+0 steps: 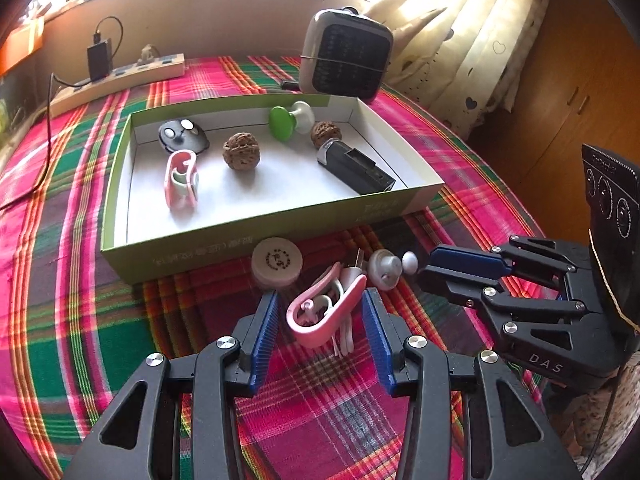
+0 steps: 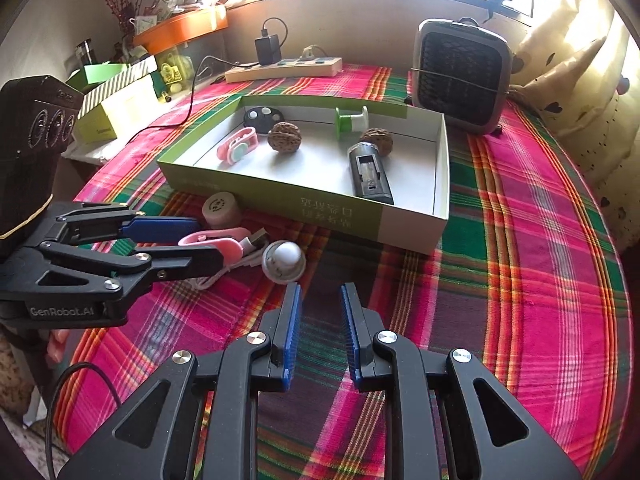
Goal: Organize objects
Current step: 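Grasp the pink clip with the left gripper while the right moves toward the white ball, then close the right gripper on the white ball while the left lifts the pink clip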
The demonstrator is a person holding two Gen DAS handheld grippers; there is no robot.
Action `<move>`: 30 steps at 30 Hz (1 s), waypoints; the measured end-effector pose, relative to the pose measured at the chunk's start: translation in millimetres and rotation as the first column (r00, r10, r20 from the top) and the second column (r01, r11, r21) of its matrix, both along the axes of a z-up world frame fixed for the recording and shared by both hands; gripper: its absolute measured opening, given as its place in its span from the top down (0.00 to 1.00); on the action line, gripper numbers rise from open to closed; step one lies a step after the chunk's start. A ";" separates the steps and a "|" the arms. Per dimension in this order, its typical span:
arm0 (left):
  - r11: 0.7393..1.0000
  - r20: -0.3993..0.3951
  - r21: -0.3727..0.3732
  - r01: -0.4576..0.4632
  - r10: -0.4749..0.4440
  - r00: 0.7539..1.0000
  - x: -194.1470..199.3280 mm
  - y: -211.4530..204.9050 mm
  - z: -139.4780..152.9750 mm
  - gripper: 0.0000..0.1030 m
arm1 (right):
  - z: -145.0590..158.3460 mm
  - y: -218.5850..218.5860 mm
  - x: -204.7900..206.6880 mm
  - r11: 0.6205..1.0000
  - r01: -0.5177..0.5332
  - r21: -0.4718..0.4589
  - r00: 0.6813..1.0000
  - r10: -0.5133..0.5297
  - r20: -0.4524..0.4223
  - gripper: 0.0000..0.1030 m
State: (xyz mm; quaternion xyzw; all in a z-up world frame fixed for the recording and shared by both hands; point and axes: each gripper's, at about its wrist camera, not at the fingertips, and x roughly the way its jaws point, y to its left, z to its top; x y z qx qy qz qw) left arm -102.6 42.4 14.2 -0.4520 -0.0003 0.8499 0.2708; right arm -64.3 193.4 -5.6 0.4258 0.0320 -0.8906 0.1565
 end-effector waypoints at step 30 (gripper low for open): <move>0.998 0.001 0.070 0.000 0.000 1.000 7.2 -16.9 0.7 0.81 | -6.6 -12.8 -5.9 1.000 -0.017 -0.004 0.999 0.018 0.028 0.60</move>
